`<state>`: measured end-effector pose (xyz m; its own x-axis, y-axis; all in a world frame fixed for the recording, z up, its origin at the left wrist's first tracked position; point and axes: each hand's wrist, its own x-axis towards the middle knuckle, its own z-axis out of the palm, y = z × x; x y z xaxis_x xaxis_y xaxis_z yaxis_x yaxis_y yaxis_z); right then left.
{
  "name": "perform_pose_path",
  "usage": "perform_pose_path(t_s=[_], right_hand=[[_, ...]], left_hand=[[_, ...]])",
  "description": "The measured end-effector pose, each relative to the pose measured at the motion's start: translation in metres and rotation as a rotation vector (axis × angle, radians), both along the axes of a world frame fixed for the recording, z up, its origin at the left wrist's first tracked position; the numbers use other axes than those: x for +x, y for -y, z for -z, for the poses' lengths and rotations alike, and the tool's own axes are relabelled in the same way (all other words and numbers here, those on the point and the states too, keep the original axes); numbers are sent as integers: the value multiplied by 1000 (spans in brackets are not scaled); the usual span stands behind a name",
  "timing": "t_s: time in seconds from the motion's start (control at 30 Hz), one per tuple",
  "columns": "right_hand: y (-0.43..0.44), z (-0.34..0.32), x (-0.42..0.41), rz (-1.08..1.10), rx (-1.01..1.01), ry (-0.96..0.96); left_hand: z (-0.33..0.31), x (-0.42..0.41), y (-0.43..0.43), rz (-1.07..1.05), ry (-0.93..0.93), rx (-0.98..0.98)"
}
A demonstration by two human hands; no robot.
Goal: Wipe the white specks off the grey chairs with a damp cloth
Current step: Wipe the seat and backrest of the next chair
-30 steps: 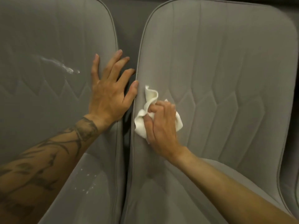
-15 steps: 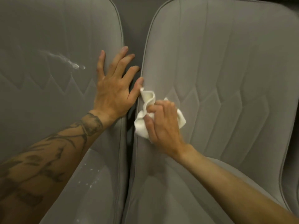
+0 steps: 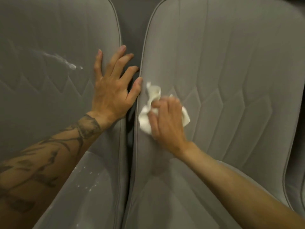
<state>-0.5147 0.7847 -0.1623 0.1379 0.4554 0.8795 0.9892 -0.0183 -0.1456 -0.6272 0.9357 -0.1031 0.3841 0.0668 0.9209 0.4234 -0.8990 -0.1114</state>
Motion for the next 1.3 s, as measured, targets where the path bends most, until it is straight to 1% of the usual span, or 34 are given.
perform_pose_path(t_s=[0.1,0.17,0.23,0.3,0.4,0.47,0.5,0.6,0.67,0.7,0.73,0.77,0.83,0.9,1.0,1.1,1.17,1.23,1.3], right_hand=[[-28,-55,8,139,185,-143],[-32,-62,2,139,249,-189],[-24,-37,-10,117,187,-133],[-6,8,-31,131,35,-24],[25,72,-55,36,-154,1],[41,93,-62,2,-208,21],[45,92,-61,7,-217,41],[28,53,-54,118,-142,38],[5,12,-45,195,-29,-49],[-4,-5,-41,193,31,-112],[-8,-14,-40,184,64,-156],[-9,-12,-41,201,60,-156],[2,19,-55,245,-56,-47],[30,63,-73,181,-212,8],[67,108,-97,76,-409,-88],[88,115,-111,17,-598,-160],[100,114,-119,-82,-714,-131],[114,116,-124,-165,-752,-80],[117,114,-117,-157,-762,-93]], left_hand=[[0,1,-1,-10,-9,0],[0,2,-1,-10,-6,3],[0,2,-1,-20,5,27],[0,1,-1,-26,6,32],[0,0,2,-30,-6,12],[-1,-1,4,-40,-15,2],[-2,-1,6,-42,-20,-2],[-3,-2,9,-49,-29,0],[-4,-3,9,-63,-47,-8],[-4,-3,9,-74,-56,-7],[-4,-2,10,-84,-62,-4],[-4,-3,10,-90,-68,-4],[-5,-4,10,-93,-84,-16],[-5,-5,12,-100,-100,-37],[5,-11,27,-113,-145,-114],[35,-29,55,-67,-188,-247],[63,-50,78,-37,-226,-332],[95,-74,104,-31,-274,-394],[126,-99,128,-23,-324,-436]])
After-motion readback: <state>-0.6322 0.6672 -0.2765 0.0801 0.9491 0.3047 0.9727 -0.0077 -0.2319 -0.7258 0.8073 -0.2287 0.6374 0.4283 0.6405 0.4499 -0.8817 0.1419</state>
